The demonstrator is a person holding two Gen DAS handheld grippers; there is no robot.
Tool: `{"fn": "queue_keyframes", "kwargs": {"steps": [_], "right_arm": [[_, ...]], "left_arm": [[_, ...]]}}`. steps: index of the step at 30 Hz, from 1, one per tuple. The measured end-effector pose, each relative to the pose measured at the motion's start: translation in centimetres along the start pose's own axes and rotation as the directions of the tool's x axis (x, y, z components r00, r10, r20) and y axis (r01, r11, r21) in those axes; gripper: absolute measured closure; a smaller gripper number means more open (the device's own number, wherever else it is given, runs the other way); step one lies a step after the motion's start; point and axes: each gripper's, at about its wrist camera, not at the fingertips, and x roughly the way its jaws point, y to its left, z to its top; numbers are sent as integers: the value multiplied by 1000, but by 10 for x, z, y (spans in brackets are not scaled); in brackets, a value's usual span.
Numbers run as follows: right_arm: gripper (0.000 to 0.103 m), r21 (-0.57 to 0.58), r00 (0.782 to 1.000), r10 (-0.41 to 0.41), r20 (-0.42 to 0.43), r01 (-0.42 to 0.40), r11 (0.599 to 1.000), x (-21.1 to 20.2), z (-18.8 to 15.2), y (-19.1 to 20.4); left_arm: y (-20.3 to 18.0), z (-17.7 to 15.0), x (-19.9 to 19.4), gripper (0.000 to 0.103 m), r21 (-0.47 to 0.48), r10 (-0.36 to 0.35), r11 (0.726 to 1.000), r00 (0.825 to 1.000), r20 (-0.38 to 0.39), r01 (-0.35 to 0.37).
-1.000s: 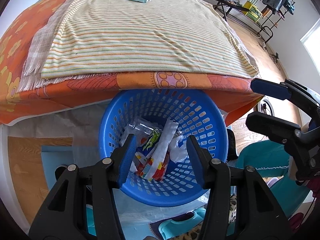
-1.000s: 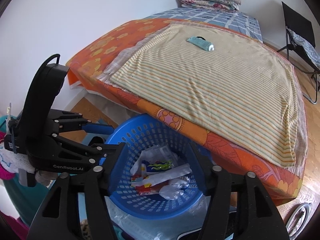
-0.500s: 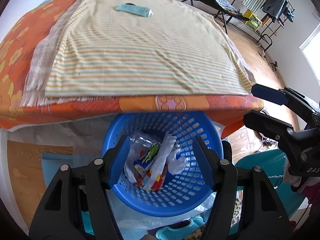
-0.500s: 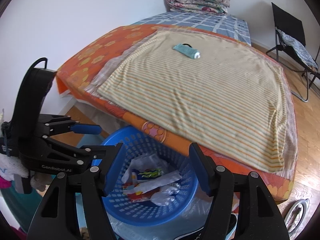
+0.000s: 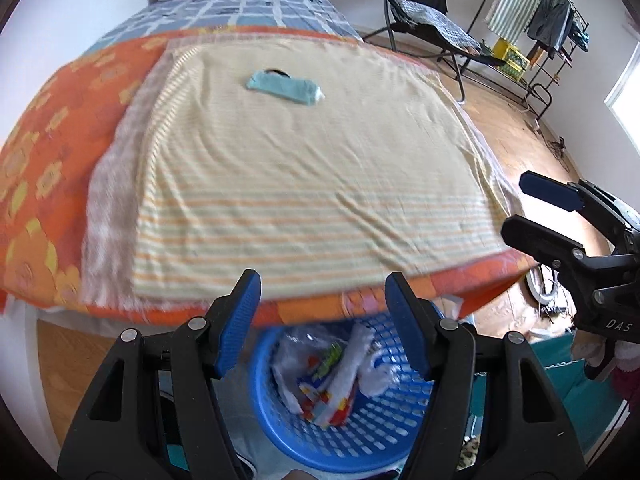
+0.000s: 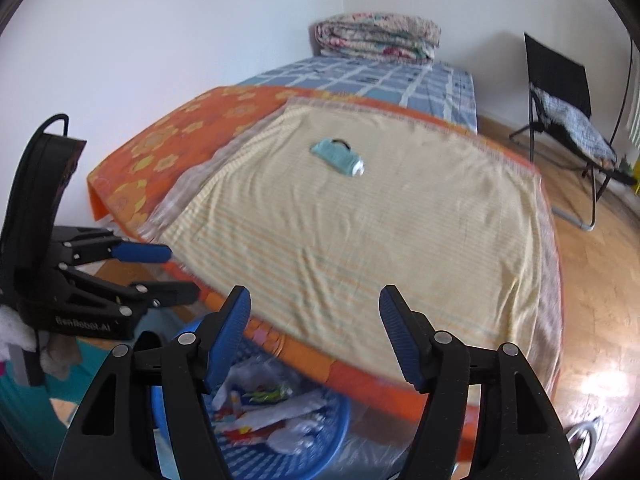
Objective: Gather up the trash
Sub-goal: 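Move the left tool back over the bed to the light-blue tube, then grasp the light-blue tube with the left tool while the right tool grasps the black hair tie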
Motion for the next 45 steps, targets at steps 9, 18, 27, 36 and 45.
{"fn": "queue_keyframes", "kwargs": {"steps": [9,18,27,36,45], "right_arm": [[37,98,997,68,-21,-66,993,35,41,-41],[37,244,996,82,-34,-71,967,60,64,-93],[36,291,998,54,-18,-47,955,59,64,-130],[36,307,997,75,-29,-62,950,68,60,-142],[36,288,995,88,-43,-71,955,82,63,-139]], "left_arm": [[23,56,14,37,-31,19,999,999,31,-18],[40,124,62,37,-165,-20,986,1000,22,23],[51,185,135,37,-351,-25,936,1000,15,28],[47,213,193,37,-407,52,912,998,-19,-55],[26,207,205,37,-226,173,958,985,-24,-174]]}}
